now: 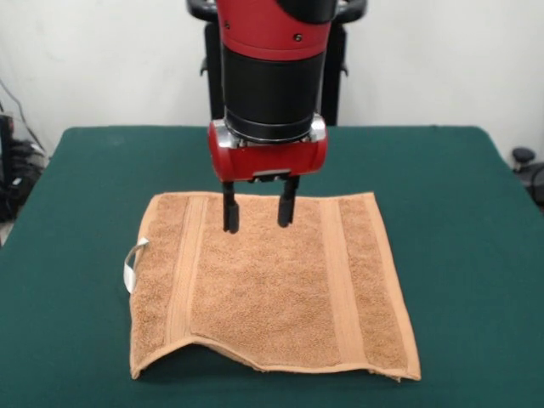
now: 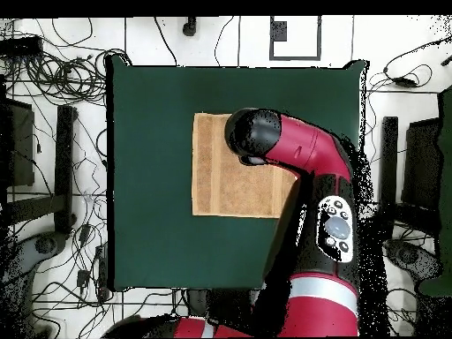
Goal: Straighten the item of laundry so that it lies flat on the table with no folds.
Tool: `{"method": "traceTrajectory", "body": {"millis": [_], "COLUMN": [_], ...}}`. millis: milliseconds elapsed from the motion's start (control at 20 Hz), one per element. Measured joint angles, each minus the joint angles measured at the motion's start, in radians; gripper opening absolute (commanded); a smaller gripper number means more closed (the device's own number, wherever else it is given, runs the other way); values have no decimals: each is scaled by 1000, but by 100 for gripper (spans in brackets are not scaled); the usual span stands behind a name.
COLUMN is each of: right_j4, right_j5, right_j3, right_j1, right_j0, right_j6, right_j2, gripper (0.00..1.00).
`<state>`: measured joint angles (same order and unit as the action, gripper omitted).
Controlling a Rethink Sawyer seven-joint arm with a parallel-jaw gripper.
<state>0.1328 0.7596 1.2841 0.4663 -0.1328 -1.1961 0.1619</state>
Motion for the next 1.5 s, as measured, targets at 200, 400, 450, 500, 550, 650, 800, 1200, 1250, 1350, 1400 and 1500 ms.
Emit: {"method": "traceTrajectory", "body": {"millis": [200, 400, 450, 500, 550, 650, 800, 1200, 1250, 1350, 1400, 1500], "right_j4": [0, -3, -3, -4, -3, -3, -3, -4, -4, -4, -4, -4], "right_j5": [0, 0, 0, 0, 0, 0, 0, 0, 0, 0, 0, 0], "right_j3": [0, -3, -4, -5, -7, -8, -8, -22, -26, -49, -56, -80], "right_j1": [0, 0, 0, -1, -1, -1, -1, -4, -5, -16, -19, -34], "right_j0": [-13, -23, -25, -27, -32, -35, -39, -39, -39, -36, -36, -33], "right_j6": [0, 0, 0, 0, 0, 0, 0, 0, 0, 0, 0, 0], "right_j2": [0, 0, 0, 0, 0, 0, 0, 0, 0, 0, 0, 0], "gripper": [100, 100, 100, 100, 100, 100, 100, 100, 100, 100, 100, 100]}}
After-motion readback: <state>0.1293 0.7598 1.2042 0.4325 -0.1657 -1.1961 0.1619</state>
